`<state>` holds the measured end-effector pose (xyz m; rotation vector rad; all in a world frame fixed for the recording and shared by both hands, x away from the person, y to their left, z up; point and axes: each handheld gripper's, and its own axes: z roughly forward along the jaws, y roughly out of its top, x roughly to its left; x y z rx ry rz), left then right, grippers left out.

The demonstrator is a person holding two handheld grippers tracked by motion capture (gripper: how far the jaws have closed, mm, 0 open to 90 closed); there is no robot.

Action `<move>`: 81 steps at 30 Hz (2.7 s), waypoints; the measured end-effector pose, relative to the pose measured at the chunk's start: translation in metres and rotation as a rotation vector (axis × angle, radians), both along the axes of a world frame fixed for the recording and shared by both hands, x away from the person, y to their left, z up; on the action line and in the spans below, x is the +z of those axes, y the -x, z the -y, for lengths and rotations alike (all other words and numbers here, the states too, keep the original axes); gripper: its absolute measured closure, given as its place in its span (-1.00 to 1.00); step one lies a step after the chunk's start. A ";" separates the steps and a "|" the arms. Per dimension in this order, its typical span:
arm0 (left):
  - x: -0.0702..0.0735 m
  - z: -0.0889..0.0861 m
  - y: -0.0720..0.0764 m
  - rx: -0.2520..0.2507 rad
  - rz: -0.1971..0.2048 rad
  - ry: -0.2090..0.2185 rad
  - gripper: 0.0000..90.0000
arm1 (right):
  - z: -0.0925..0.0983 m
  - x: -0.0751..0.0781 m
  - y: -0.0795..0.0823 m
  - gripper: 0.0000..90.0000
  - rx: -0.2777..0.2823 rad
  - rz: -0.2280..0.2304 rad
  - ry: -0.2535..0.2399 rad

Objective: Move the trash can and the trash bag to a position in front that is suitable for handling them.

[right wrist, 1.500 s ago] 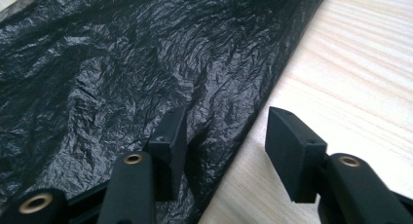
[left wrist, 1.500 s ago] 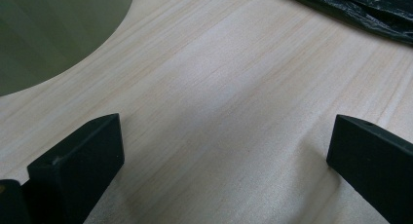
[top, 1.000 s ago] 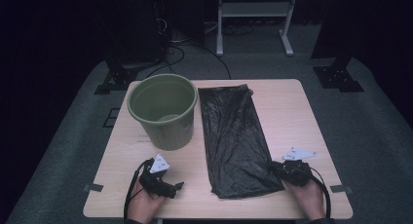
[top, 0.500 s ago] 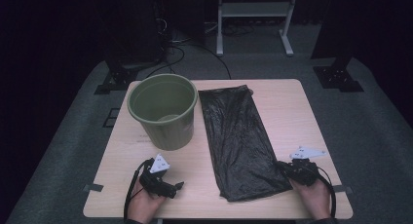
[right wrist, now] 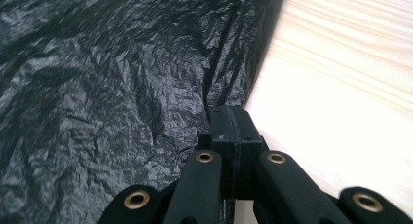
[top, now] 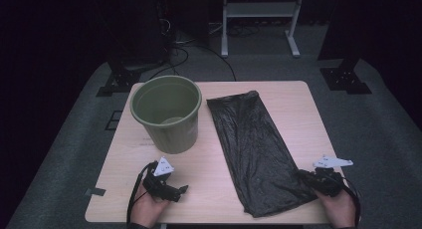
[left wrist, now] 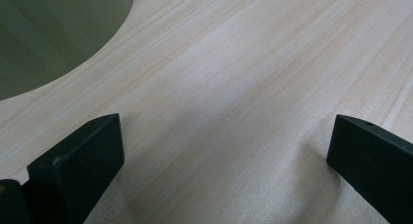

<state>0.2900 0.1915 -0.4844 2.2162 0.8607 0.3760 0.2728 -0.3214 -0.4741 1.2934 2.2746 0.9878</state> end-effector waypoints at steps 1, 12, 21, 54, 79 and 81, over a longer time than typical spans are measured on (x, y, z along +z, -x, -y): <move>0.000 0.000 0.000 0.000 0.000 0.000 -1.00 | 0.000 0.000 0.000 1.00 0.000 0.000 0.000; 0.000 0.000 0.000 0.003 0.000 0.001 -1.00 | 0.037 -0.003 0.024 1.00 -0.086 -0.002 0.027; 0.000 0.000 0.000 0.003 0.000 0.001 -1.00 | 0.049 -0.002 0.037 1.00 -0.120 0.004 0.046; 0.000 0.000 0.000 0.003 0.000 0.001 -1.00 | -0.060 0.001 -0.042 0.02 0.060 -0.039 0.051; 0.000 0.000 0.000 0.003 0.000 0.001 -1.00 | -0.013 0.003 -0.010 0.32 0.037 0.023 0.023; 0.000 0.000 0.000 0.003 0.000 0.000 -1.00 | -0.014 0.000 -0.013 -0.20 0.035 0.033 0.005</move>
